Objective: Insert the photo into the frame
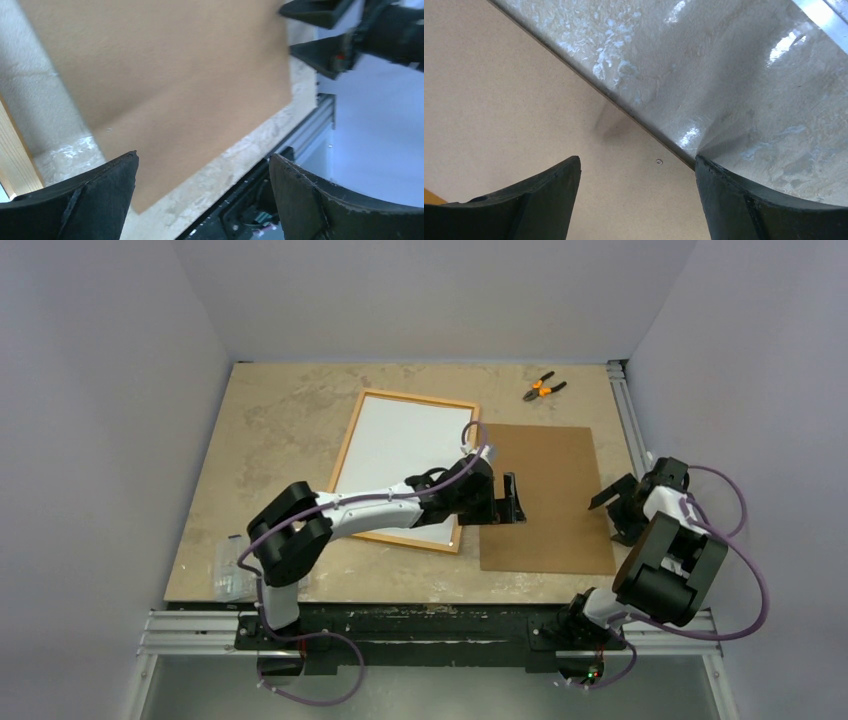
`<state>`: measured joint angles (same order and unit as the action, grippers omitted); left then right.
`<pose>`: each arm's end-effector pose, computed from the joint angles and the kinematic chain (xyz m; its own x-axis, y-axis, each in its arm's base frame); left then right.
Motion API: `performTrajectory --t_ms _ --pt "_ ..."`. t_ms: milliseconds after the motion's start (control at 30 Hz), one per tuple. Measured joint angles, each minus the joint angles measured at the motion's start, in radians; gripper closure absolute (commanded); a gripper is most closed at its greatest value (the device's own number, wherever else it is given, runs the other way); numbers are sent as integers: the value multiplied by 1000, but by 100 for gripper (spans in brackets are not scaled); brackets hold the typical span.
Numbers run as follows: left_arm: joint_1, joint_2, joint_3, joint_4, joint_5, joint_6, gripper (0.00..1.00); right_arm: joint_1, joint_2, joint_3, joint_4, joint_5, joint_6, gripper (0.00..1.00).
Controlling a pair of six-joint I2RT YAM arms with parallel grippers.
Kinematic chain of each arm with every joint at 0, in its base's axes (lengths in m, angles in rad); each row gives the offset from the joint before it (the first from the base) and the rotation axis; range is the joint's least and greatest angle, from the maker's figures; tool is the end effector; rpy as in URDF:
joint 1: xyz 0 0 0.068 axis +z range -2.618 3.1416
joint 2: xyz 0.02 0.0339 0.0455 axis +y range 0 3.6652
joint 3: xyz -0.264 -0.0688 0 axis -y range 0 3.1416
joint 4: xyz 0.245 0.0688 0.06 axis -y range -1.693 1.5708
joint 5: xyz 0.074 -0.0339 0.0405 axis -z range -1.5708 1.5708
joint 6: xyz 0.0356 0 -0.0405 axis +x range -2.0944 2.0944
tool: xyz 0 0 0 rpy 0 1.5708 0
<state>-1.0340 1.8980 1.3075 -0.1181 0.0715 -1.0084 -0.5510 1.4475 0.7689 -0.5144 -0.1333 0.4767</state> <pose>0.2151 -0.3665 0.2057 -0.9261 -0.0939 -0.3655 0.1903 0.7202 -0.6671 0.2208 -0.1301 0.1668 -0.4847 0.8316 -0.2711 0.7873 0.5498 0.2790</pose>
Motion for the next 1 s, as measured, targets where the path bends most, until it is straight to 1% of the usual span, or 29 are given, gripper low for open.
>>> performTrajectory --t_ms 200,400,467,633,767,900,1000 --pt "6 -113 -5 28 -1 35 0 -1 -17 -17 16 -43 -6 18" --pt "6 -122 0 -38 -24 60 0 1 -34 -19 -1 -41 -6 16" --pt "6 -111 0 -65 -33 60 0 3 -45 -19 -30 -26 -7 15" --pt "7 -50 18 -133 -49 60 0 8 -119 18 -106 66 -11 14" --pt "8 16 51 -177 -53 60 0 8 -163 53 -112 126 -12 13" --pt "8 66 77 -217 -73 60 0 8 -156 56 -113 167 -10 14" --pt "10 77 78 -248 -97 58 0 8 -118 56 -109 179 -5 14"
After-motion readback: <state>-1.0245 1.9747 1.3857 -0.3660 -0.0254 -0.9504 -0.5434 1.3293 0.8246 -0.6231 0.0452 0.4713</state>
